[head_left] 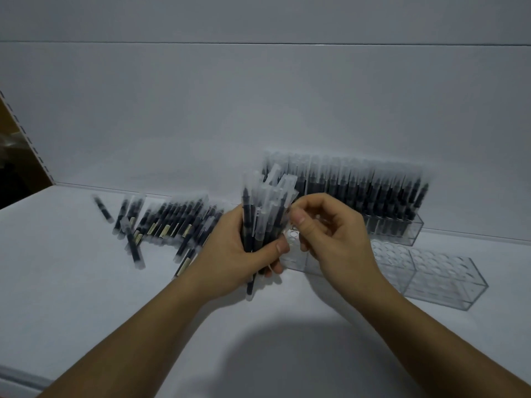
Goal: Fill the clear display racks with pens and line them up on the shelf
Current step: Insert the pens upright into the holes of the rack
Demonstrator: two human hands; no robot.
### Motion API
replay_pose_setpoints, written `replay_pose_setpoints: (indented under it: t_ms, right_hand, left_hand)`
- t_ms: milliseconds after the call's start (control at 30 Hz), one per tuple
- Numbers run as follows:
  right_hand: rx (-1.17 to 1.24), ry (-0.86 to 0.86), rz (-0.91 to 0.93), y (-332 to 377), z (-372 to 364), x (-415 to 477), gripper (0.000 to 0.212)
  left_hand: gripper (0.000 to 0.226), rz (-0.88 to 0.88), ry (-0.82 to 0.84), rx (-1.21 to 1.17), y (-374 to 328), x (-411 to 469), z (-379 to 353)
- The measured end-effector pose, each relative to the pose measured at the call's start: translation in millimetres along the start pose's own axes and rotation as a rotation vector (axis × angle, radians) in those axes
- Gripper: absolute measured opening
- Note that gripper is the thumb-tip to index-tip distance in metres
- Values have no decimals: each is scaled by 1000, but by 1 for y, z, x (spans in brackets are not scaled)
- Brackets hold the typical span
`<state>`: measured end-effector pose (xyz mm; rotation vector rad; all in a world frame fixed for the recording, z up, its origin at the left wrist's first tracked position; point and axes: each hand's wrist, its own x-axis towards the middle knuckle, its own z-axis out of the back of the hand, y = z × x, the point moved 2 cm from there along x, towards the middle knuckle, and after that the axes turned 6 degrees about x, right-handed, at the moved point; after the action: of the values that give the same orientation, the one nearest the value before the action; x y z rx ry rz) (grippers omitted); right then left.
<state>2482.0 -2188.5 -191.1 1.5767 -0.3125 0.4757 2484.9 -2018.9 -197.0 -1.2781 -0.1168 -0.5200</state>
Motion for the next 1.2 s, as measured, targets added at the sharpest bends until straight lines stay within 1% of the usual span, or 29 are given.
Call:
replay_pose_setpoints:
  t_ms: [67,233,400,467,600,700,800,867,967,1033,1133,1200]
  right_hand:
    - [23,-31,-15,1,3,2,7]
    - [98,-15,-37,2,-3,-1,11]
    - [179,-43,-61,8,-3,0,12]
    - [204,-115,-60,9,0,3,13]
    - [309,-372,-85,6,22,16,13]
    - [363,-436,-154,-1,38,22,8]
    - [401,-458,-229,-6,46,25,7]
    - [359,-453,-269,-7,51,28,9]
    - [268,-435,-297,-9,60,30,16]
    - [254,-430,-273,-8,64,30,22]
    - [257,-423,-173,0,66,29,34]
    - [255,-419,-124,6,66,29,34]
  left_hand:
    - [27,20,2,-8,2,0,1]
    - [23,26,-45,-4,4,0,3]
    - [31,40,-110,-53,3,1,7]
    - [31,55,-149,-52,3,2,11]
    - [18,124,-287,-4,9,4,24]
    - [17,181,-374,66,15,6,31]
    - [20,255,-316,92,16,4,27]
    - [20,267,-255,98,15,3,22]
    - [18,265,-225,124,12,2,16]
    - [17,281,-212,111,13,2,14]
    - [16,280,-207,99,14,2,12]
    - [13,237,-264,120,17,3,12]
